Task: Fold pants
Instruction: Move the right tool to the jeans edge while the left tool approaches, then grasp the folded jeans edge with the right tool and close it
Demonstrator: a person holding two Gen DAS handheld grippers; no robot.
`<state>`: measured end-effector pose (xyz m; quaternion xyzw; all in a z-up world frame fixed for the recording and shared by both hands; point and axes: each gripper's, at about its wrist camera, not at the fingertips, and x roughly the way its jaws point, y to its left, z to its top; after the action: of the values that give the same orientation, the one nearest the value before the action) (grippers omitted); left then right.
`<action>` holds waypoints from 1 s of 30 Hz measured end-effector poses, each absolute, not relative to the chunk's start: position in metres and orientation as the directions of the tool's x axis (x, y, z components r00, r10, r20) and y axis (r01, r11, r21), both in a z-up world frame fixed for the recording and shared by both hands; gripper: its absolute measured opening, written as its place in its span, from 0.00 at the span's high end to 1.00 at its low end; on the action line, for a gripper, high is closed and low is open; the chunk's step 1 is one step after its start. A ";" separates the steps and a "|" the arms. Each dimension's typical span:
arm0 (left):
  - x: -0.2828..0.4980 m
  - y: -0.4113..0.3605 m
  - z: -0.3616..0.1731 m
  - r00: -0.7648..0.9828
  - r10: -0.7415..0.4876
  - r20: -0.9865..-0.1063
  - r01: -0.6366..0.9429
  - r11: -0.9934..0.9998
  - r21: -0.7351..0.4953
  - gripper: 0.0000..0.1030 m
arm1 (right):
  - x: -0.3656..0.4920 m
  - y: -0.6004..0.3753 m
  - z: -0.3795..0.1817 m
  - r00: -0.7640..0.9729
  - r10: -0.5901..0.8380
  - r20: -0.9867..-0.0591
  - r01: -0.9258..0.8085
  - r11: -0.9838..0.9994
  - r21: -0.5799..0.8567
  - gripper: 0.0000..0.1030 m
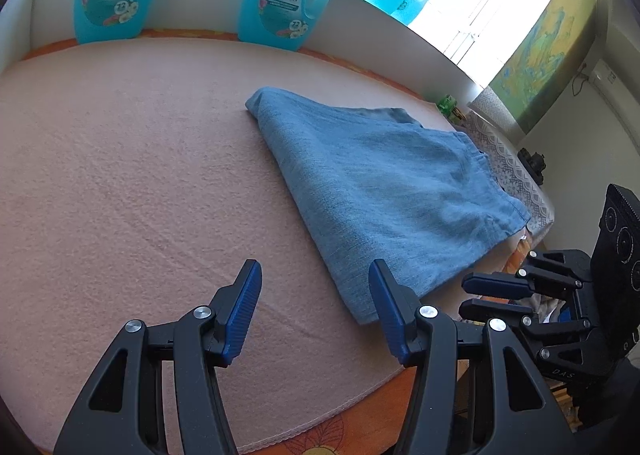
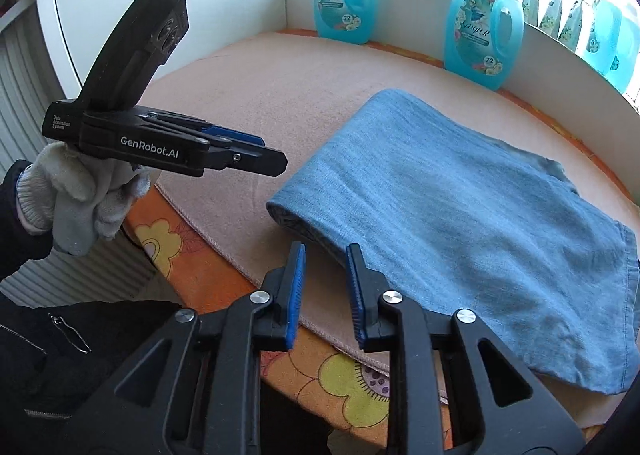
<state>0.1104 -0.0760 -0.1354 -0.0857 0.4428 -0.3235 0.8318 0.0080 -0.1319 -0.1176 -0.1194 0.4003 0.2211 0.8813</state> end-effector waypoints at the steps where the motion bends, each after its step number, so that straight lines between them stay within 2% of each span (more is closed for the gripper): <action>1: 0.111 -0.076 -0.136 0.396 -0.617 -0.680 0.460 0.774 -0.434 0.47 | 0.010 -0.133 -0.118 0.577 0.307 -0.757 -0.484 0.875 -0.014 0.86; 9: 0.110 -0.089 -0.141 0.348 -0.677 -0.649 0.443 0.729 -0.523 0.47 | 0.055 -0.159 -0.094 0.562 0.374 -0.737 -0.429 0.894 0.127 0.86; 14: 0.112 -0.100 -0.146 0.338 -0.688 -0.642 0.424 0.721 -0.549 0.47 | 0.109 -0.157 -0.077 0.530 0.386 -0.755 -0.407 0.897 0.172 0.81; 16: 0.111 -0.102 -0.146 0.338 -0.692 -0.637 0.420 0.717 -0.556 0.47 | 0.132 -0.150 -0.076 0.505 0.393 -0.768 -0.407 0.893 0.190 0.75; 18: 0.111 -0.105 -0.147 0.340 -0.691 -0.638 0.416 0.719 -0.557 0.47 | 0.153 -0.141 -0.077 0.481 0.394 -0.783 -0.404 0.892 0.201 0.59; 20: 0.111 -0.106 -0.150 0.336 -0.690 -0.641 0.410 0.720 -0.560 0.47 | 0.174 -0.128 -0.082 0.442 0.396 -0.804 -0.408 0.888 0.213 0.56; 23: 0.108 -0.106 -0.151 0.347 -0.700 -0.624 0.415 0.712 -0.567 0.52 | 0.202 -0.106 -0.090 0.427 0.324 -0.844 -0.404 0.904 0.143 0.56; 24: 0.107 -0.107 -0.150 0.353 -0.703 -0.618 0.422 0.709 -0.565 0.61 | 0.212 -0.099 -0.094 0.415 0.301 -0.858 -0.400 0.908 0.125 0.56; 27: 0.102 -0.109 -0.146 0.381 -0.710 -0.592 0.441 0.703 -0.558 0.74 | 0.237 -0.077 -0.107 0.377 0.216 -0.901 -0.402 0.914 0.051 0.56; 30: 0.099 -0.112 -0.139 0.399 -0.722 -0.565 0.467 0.691 -0.552 0.75 | 0.255 -0.053 -0.119 0.361 0.082 -0.929 -0.416 0.906 -0.082 0.56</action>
<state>0.0989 -0.1119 -0.1386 -0.1547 0.4120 -0.3616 0.8219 0.2546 -0.0530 -0.1188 -0.1535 0.5438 0.1536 0.8106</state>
